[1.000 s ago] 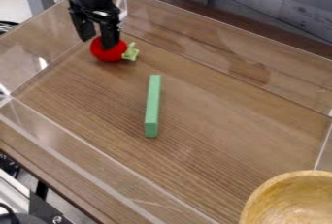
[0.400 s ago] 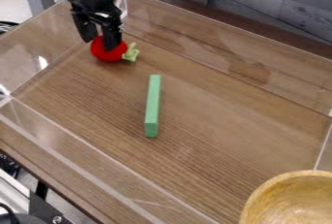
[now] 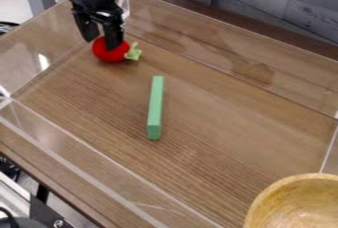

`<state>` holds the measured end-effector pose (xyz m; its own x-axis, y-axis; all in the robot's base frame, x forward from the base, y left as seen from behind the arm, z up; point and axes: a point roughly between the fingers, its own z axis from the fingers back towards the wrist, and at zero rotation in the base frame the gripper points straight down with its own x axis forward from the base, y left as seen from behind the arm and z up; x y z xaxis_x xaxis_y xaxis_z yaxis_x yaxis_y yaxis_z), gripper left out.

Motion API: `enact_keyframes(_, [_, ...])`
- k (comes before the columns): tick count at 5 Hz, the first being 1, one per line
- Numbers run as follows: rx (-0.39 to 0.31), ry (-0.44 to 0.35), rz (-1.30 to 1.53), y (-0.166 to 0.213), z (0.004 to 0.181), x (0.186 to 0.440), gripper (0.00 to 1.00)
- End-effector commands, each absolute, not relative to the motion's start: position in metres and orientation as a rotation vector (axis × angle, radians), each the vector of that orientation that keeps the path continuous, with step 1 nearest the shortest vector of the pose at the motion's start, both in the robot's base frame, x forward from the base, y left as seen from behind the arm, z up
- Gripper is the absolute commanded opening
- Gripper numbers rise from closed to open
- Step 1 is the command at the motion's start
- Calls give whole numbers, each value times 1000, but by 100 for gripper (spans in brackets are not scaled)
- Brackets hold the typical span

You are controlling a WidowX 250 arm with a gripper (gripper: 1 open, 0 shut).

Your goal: Move the red fruit to the right

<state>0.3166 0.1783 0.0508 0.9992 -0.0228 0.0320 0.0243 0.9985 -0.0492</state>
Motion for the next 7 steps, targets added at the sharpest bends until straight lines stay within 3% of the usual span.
enact_keyframes(1, [-21, -88, -15, 186, 69, 322, 100])
enact_keyframes(2, [-23, -91, -16, 186, 68, 321, 100])
enact_keyframes(3, [-23, -88, -12, 184, 65, 323, 0])
enact_keyframes(6, [-86, -187, 12, 135, 125, 344, 0])
enact_keyframes(7, [-106, -193, -16, 104, 128, 355, 0])
